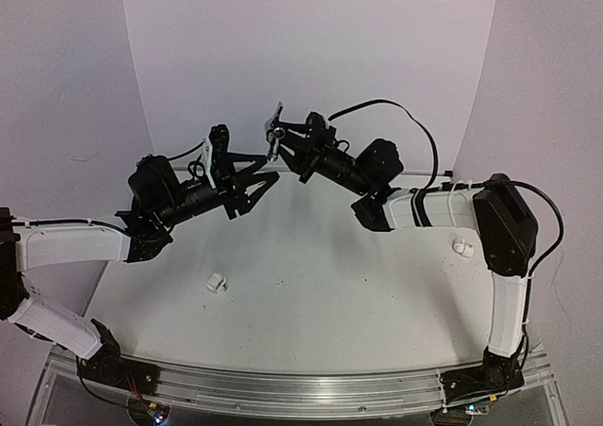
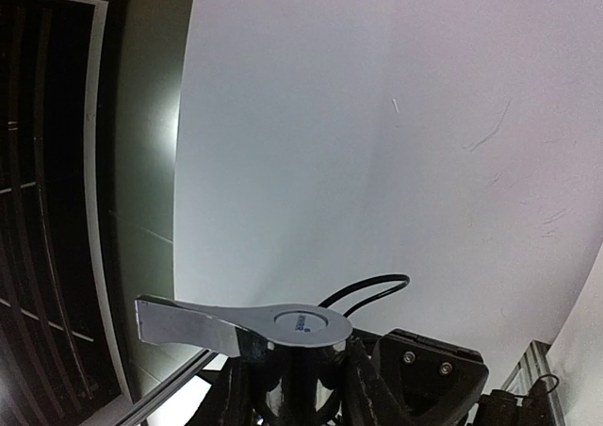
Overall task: Install the water faucets
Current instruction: Pass from the right arm to the left
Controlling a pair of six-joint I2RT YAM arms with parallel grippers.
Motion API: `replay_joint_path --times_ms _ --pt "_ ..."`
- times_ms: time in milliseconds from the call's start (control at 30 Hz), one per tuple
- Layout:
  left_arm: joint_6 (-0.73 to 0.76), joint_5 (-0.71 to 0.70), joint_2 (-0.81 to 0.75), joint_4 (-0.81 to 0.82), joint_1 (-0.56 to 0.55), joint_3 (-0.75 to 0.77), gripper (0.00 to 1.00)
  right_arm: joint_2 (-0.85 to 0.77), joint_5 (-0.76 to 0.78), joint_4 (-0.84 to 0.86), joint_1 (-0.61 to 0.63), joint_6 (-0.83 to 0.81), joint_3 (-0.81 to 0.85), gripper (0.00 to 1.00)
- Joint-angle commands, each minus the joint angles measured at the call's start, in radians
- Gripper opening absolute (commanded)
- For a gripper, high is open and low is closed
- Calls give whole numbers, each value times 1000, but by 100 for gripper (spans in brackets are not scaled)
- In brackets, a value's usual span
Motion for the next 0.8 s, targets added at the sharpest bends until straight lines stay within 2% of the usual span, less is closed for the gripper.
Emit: replay_joint_path --times_ms 0,100,200,467,700,767 --pt "92 -108 -13 77 -6 28 55 -34 -7 364 16 8 40 0" --pt "68 -109 -10 84 -5 39 60 -40 -9 364 20 1 30 0" --pt "57 -72 -1 84 -7 53 61 -40 -6 364 24 -6 25 0" --pt "78 -72 -1 82 -7 50 40 -24 0 363 37 -2 37 0" --pt "98 -93 8 81 -7 55 37 -7 -2 360 55 -1 54 0" --pt "105 -100 7 79 -7 55 31 -5 -5 357 59 -2 55 0"
